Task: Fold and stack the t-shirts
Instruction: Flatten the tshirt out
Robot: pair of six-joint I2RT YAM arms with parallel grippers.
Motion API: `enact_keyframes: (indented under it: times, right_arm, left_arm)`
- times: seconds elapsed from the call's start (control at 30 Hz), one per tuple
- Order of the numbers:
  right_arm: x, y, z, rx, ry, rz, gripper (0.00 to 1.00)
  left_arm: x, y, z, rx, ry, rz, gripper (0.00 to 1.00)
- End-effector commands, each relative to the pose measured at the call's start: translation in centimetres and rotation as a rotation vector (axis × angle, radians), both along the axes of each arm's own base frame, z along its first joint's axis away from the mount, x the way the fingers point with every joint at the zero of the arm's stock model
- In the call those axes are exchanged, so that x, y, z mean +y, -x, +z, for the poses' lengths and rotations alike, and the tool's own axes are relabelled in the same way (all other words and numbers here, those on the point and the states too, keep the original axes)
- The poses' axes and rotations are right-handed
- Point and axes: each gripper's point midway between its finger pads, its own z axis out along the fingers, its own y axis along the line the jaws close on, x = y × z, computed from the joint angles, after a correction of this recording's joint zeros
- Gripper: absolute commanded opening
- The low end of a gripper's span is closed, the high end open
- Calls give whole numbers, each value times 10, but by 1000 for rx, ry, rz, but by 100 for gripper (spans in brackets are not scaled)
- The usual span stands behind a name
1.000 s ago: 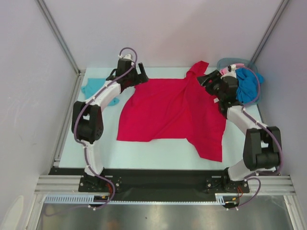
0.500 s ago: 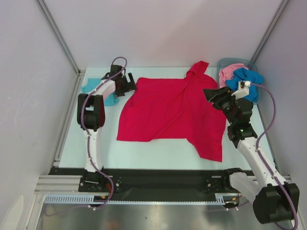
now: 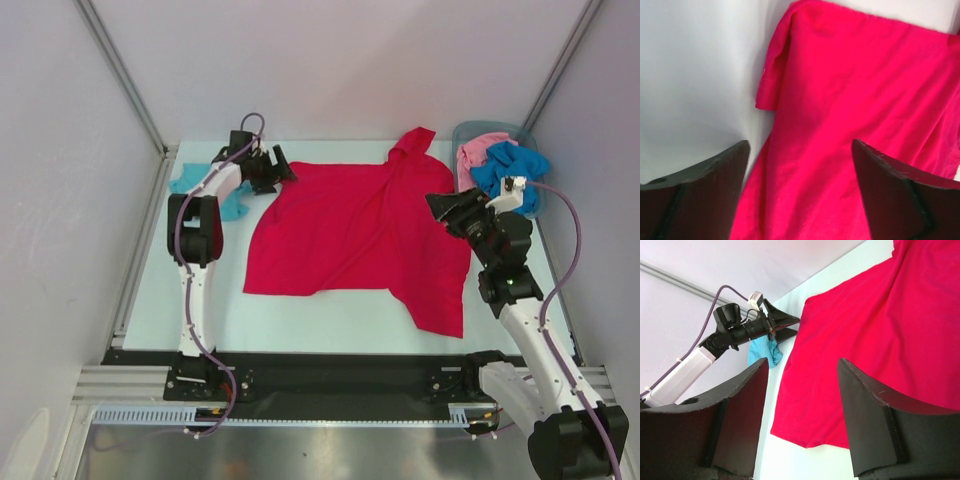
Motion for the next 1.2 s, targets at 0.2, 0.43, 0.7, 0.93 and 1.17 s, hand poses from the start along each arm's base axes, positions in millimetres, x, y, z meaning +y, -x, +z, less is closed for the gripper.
enact_keyframes:
  times: [0.2, 0.43, 0.7, 0.93, 1.17]
  right_arm:
    - [3, 16, 14, -38, -3, 29, 61]
    - [8, 40, 24, -61, -14, 73, 61]
    - [11, 66, 31, -62, 15, 100, 61]
    - [11, 67, 26, -53, 3, 95, 61]
    - [12, 62, 34, -66, -3, 98, 61]
  left_arm:
    - [6, -8, -7, -5, -44, 33, 62]
    - [26, -19, 5, -78, -154, 86, 68]
    - [21, -55, 25, -141, -70, 100, 43]
    - [11, -60, 23, -129, -13, 120, 44]
    - [20, -41, 1, -66, -77, 143, 52]
